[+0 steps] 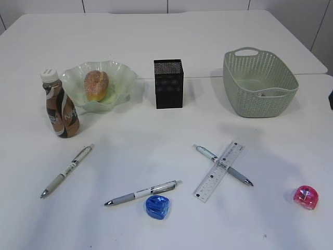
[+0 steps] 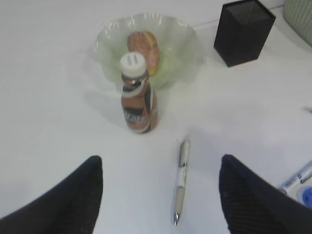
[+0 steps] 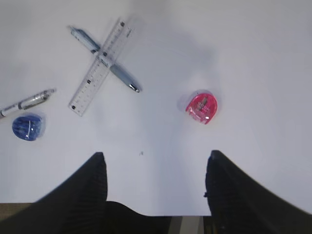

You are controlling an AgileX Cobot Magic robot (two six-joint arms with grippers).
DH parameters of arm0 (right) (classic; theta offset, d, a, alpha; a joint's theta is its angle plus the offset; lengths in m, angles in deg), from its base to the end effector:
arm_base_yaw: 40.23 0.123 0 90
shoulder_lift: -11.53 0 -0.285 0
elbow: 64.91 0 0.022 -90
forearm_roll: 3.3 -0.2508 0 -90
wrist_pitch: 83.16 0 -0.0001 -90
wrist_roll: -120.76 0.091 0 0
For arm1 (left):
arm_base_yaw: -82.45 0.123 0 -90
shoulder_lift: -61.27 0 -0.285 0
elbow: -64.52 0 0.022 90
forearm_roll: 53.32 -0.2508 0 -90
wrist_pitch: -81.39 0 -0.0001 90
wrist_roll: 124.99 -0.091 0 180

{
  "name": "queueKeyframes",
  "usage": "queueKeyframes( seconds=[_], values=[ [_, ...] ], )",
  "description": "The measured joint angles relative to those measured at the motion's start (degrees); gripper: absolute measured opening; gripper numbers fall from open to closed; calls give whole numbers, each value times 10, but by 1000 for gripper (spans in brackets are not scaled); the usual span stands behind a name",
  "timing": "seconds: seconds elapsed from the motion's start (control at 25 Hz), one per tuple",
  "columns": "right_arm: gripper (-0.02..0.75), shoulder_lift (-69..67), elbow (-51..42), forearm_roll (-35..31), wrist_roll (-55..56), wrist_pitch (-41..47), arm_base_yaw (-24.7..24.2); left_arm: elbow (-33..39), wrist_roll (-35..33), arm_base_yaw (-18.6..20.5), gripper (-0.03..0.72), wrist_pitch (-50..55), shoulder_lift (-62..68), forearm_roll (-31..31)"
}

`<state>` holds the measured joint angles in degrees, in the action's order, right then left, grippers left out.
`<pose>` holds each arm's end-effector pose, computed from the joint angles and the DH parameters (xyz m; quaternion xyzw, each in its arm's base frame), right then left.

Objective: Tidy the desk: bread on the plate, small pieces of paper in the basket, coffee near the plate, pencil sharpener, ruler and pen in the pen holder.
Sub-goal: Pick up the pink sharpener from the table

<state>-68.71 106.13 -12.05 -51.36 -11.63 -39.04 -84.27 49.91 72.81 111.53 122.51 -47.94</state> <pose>0.2318 0.0180 0.3444 0.0691 0.9807 0.0883 0.1604 0.1876 -0.0362 0.3352 0.0883 0.8720 -0.0591 0.4778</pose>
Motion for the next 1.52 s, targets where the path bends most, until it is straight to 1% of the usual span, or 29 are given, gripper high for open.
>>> queueKeyframes(
  seconds=[0.12, 0.2, 0.4, 0.52, 0.8, 0.92, 0.96, 1.08, 1.28, 1.52],
  values=[
    [498, 1, -35, 1, 0, 0, 0, 0, 45, 15, 526, 80, -27, -22],
    [498, -2, -48, 12, 0, 0, 0, 0, 59, 20, 526, 119, -38, -32],
    [497, -45, -52, 48, 1, -1, 0, 0, 68, 24, 526, 176, -61, -38],
    [497, -69, -52, 52, 11, -4, 0, 0, 68, 24, 526, 184, -66, -38],
    [497, -142, -52, 31, 131, -14, 0, 0, 69, 24, 526, 195, -66, -38],
    [496, -151, -52, 31, 144, -14, 0, 0, 70, 24, 526, 198, -66, -38],
    [494, -178, -52, 31, 177, -15, 0, 0, 70, 24, 526, 198, -66, -38],
    [494, -196, -52, 31, 210, -16, 0, 0, 70, 22, 526, 198, -66, -38],
    [494, -212, -52, 31, 241, -16, 0, 0, 70, 17, 526, 198, -68, -38],
    [494, -234, -52, 36, 246, -23, 0, 0, 70, 17, 526, 198, -68, -38]
  ],
)
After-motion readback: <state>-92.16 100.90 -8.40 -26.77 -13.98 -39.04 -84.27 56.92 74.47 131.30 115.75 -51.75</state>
